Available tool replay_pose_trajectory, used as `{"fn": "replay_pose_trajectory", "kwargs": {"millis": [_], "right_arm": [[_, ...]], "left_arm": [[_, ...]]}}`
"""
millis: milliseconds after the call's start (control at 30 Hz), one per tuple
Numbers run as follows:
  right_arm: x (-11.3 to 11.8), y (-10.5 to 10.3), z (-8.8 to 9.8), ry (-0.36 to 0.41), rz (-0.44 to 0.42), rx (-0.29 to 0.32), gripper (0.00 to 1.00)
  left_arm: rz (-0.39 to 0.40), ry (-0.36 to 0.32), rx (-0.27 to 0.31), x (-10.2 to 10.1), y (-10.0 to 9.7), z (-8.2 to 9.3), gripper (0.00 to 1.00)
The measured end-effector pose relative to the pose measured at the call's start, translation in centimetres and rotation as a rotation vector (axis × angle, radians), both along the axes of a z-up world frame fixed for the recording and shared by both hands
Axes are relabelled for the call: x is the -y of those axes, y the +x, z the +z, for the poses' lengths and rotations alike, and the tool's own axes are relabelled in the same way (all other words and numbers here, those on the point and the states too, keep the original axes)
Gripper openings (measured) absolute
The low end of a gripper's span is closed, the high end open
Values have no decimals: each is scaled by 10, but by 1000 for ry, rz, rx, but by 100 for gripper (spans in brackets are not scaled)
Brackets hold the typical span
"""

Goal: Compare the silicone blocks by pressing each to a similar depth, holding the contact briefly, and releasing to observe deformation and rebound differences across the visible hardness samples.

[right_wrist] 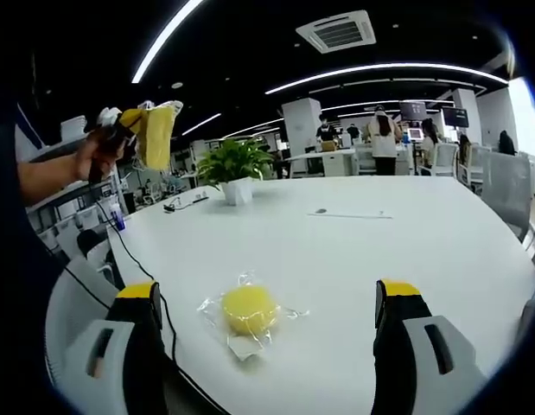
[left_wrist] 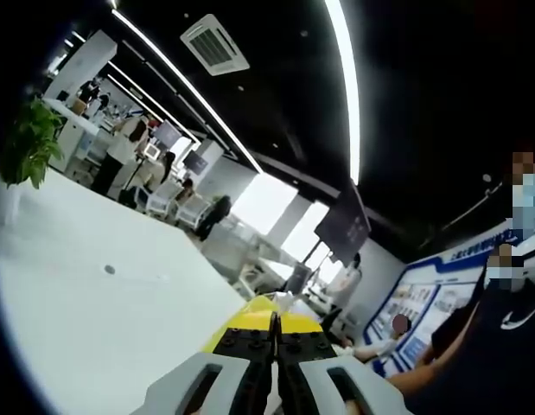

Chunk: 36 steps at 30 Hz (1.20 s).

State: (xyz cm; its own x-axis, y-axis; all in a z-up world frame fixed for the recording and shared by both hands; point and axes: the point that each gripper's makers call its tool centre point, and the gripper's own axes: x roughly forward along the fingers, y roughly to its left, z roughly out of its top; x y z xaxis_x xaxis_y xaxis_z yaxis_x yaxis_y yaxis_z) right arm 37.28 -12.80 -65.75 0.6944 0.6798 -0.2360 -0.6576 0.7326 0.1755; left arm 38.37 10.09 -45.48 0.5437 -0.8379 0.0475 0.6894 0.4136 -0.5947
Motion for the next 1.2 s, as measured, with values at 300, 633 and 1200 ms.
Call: {"fn": "replay_pose_trajectory", "kwargs": {"millis": [300,633,1200], "right_arm": [[-2,-3,-4,-7,0,-8,96],[-2,-3,-9,-22,-3,-17,96],[2,-9,-15,-23,-14,-43,96]], "left_arm": [[-2,3,-13,-1,0,-7,0],[19,-1,-55,1,8,-36,0],[50,-1,-227,-4,13,-114,0]]}}
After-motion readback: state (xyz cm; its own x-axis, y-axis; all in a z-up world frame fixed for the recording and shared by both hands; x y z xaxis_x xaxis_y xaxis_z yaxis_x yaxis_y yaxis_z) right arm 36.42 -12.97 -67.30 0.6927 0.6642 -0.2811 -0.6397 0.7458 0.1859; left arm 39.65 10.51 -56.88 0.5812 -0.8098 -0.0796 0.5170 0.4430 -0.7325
